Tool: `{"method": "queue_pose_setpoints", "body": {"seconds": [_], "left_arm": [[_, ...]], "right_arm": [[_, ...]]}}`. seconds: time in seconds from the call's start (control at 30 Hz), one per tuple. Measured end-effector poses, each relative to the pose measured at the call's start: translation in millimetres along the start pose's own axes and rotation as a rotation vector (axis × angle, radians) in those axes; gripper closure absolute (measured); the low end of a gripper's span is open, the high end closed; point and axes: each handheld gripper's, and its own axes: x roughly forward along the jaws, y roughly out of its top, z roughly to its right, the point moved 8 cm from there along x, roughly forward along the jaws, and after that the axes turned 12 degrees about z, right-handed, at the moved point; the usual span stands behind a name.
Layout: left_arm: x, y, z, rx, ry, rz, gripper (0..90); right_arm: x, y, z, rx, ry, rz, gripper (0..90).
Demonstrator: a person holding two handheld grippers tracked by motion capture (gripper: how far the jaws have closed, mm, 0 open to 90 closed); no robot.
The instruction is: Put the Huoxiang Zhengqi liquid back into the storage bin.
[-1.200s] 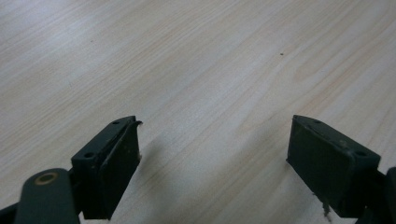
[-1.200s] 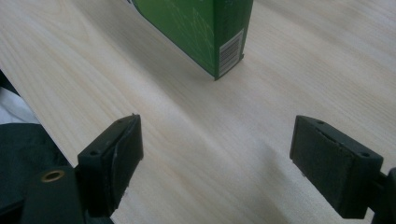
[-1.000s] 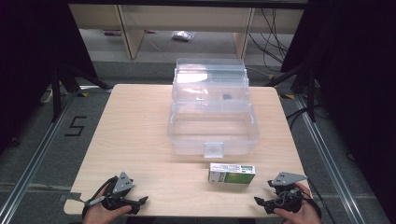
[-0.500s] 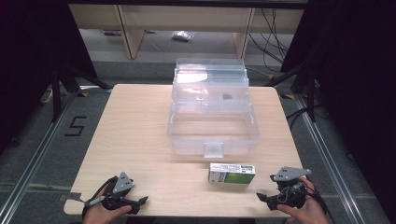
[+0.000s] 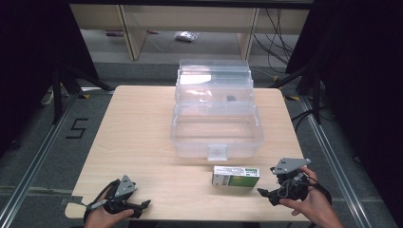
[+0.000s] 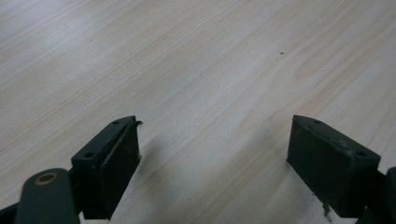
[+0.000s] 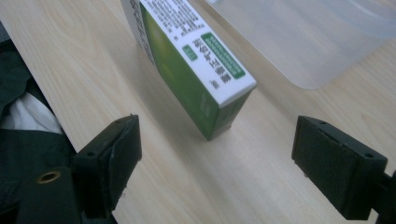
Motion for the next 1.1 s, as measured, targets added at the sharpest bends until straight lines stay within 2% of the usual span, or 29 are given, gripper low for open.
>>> {"method": "queue_pose_setpoints", "body": {"seconds": [0.03,0.07,0.1,0.13,0.27,0.33,0.4,0.43,0.57,0.67,0.7,0.73,0.8,0.83,0.87,0.97,1.1], "left_arm": [[0.0,-0.1,0.0,0.001,-0.001,-0.001,16.3],[0.0,-0.1,0.1,0.001,0.0,-0.001,16.3],[0.0,-0.1,0.0,0.0,-0.001,-0.001,16.3],[0.0,-0.1,0.0,0.0,0.0,-0.001,16.3],[-0.1,0.0,0.0,0.0,-0.002,0.0,16.3],[0.0,-0.1,0.0,0.001,0.0,0.0,16.3],[-0.2,0.0,-0.1,0.0,-0.001,0.0,16.3],[-0.2,-0.1,-0.1,0.0,-0.001,0.0,16.4],[-0.1,0.0,0.2,0.0,-0.003,0.001,16.3],[-0.2,0.1,-0.1,0.0,0.002,0.004,16.3],[-0.2,0.0,-0.2,0.0,0.002,0.004,16.4],[-0.1,0.0,-0.1,0.0,0.001,0.004,16.3],[0.1,0.0,0.2,0.001,0.0,0.003,16.3],[0.1,0.1,0.2,0.001,0.0,0.003,16.4],[0.1,0.1,0.2,0.001,0.0,0.003,16.3],[-0.1,0.0,0.1,0.001,0.0,0.003,16.3],[-0.1,0.1,0.2,0.001,-0.001,0.003,16.4]], "right_arm": [[1.9,3.1,-0.6,0.002,-0.009,0.008,16.8],[2.8,6.0,0.5,-0.023,-0.006,0.007,16.8],[4.6,8.5,-0.1,-0.024,-0.006,0.003,16.9],[4.7,10.6,-0.2,-0.038,0.007,-0.015,16.8],[15.2,21.6,-0.5,-0.05,0.003,-0.017,16.7],[19.5,26.2,-1.0,-0.069,0.013,-0.035,16.7],[22.8,30.2,-3.5,-0.065,0.013,-0.061,16.8],[26.9,33.7,-4.0,-0.082,0.021,-0.052,16.9],[36.1,41.7,-5.4,-0.138,0.041,-0.09,16.9],[43.5,45.1,-8.9,-0.136,0.05,-0.121,16.9],[47.2,46.6,-9.1,-0.161,0.061,-0.124,16.9],[49.3,46.9,-11.2,-0.144,0.061,-0.14,16.9],[56.0,48.4,-13.2,-0.154,0.072,-0.155,17.0],[59.8,49.6,-13.4,-0.179,0.089,-0.157,17.0],[61.7,49.6,-15.2,-0.164,0.085,-0.175,17.0],[68.1,51.1,-16.1,-0.186,0.09,-0.188,17.1],[78.9,51.9,-17.8,-0.224,0.119,-0.23,18.2]]}}
